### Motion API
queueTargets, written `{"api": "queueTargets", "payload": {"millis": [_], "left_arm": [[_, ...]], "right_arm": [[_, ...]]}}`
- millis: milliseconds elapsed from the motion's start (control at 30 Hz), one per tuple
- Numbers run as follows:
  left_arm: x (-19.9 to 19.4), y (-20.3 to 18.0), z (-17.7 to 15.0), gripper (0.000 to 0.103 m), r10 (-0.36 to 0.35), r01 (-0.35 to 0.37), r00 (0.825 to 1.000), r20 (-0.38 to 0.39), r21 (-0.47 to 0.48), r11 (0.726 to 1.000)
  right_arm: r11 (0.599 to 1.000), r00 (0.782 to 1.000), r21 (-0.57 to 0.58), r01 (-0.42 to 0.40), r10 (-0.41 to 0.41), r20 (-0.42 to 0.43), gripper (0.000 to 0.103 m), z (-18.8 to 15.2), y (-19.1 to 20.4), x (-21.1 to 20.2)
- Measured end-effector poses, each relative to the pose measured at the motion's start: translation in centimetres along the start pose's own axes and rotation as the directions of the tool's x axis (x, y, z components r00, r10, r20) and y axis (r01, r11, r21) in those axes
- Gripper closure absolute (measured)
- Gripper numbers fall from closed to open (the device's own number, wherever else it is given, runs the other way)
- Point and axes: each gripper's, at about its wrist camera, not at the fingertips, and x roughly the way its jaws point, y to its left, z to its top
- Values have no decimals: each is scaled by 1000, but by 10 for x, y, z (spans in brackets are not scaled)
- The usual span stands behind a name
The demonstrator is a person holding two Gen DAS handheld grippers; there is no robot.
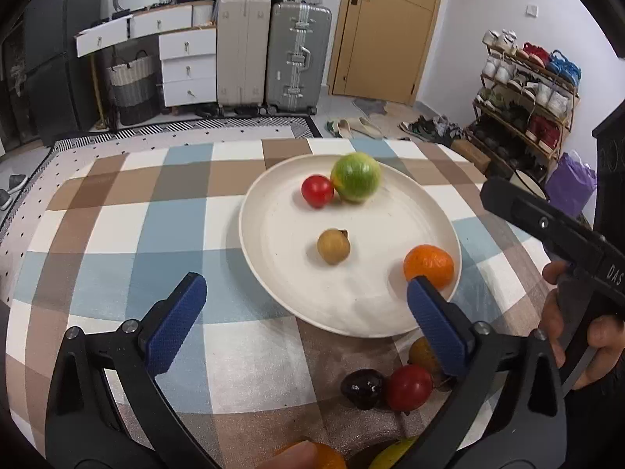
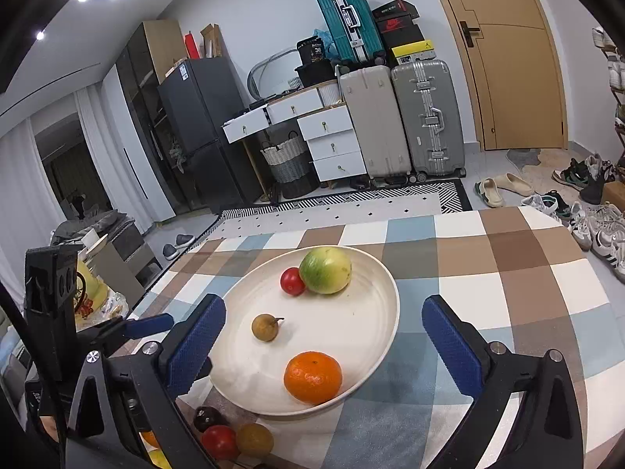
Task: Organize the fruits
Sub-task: 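Withdraw both tools from the plate toward the remaining fruits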
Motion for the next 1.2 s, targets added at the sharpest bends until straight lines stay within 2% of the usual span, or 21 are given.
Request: {"api": "queueTargets", "payload": {"millis": [267, 400, 533, 833, 967, 1200], "left_arm": [[-19, -4, -2, 1, 9, -9, 1000, 18, 15, 1000], [-36, -1, -8, 1, 9, -9, 1000, 20, 13, 1000], [-54, 10, -20, 1, 32, -32, 999, 29, -1, 999], [-92, 32, -49, 1, 57, -57, 998, 35, -24, 998], [-98, 39, -59, 1, 55, -54, 998, 25, -37, 998], [-96, 37, -69, 1, 55, -55, 998, 4, -28, 998]], "right_arm": [[1000, 999, -13, -2, 1, -35, 0, 2, 4, -6], [999, 999, -23, 25, -26, -36, 0, 0, 8, -14], [1000, 999, 14, 10, -10, -50, 0, -11, 3, -26], [998, 995, 31, 51, -48, -83, 0, -38, 5, -56], [998, 995, 42, 39, -35, -98, 0, -48, 7, -65], [999, 989, -33, 31, -35, -145, 0, -57, 23, -67]]}}
